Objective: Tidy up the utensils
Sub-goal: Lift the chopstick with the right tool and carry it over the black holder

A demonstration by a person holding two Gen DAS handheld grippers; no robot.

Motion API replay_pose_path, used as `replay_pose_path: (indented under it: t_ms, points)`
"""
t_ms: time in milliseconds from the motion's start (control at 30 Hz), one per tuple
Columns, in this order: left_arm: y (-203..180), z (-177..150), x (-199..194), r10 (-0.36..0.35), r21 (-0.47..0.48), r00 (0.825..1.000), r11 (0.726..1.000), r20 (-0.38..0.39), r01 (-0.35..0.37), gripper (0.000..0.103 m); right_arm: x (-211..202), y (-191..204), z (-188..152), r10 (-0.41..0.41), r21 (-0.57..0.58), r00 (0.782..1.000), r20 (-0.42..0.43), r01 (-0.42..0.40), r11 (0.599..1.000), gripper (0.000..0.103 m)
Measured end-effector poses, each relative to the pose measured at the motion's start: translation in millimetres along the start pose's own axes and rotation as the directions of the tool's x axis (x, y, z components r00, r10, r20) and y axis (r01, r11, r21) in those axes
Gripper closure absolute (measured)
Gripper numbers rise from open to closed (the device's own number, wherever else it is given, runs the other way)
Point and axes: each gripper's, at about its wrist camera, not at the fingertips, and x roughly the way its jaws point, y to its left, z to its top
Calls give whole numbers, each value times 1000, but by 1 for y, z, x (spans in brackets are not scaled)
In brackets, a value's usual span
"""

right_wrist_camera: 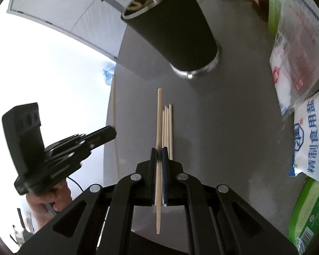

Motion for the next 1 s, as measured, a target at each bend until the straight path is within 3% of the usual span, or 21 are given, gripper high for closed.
replay_pose_path:
  t_ms: [267,400,600,800,933,1000]
  points:
    - [-7,37,-27,-95,102,989,991,111,84,100,-29,16,22,19,-8,992,122,-18,1000,98]
    - [-11,60,-40,-130,149,971,984,202,101,100,-51,32,42,36,-43,976,213,-27,999,98]
    - [-13,103,-57,-187,197,925,972,330,127,100,-79,53,70,32,-79,934,357,-4,997,98]
    - [-8,131,-63,-230,239,872,962,433,135,100,-99,50,100,33,-39,899,436,-18,999,98]
    - [1,143,-59,-251,236,837,960,485,151,100,-107,52,117,54,-37,864,500,-41,998,98]
    - [5,147,-59,-272,250,809,955,521,160,100,-113,60,125,23,-64,829,559,15,998,98]
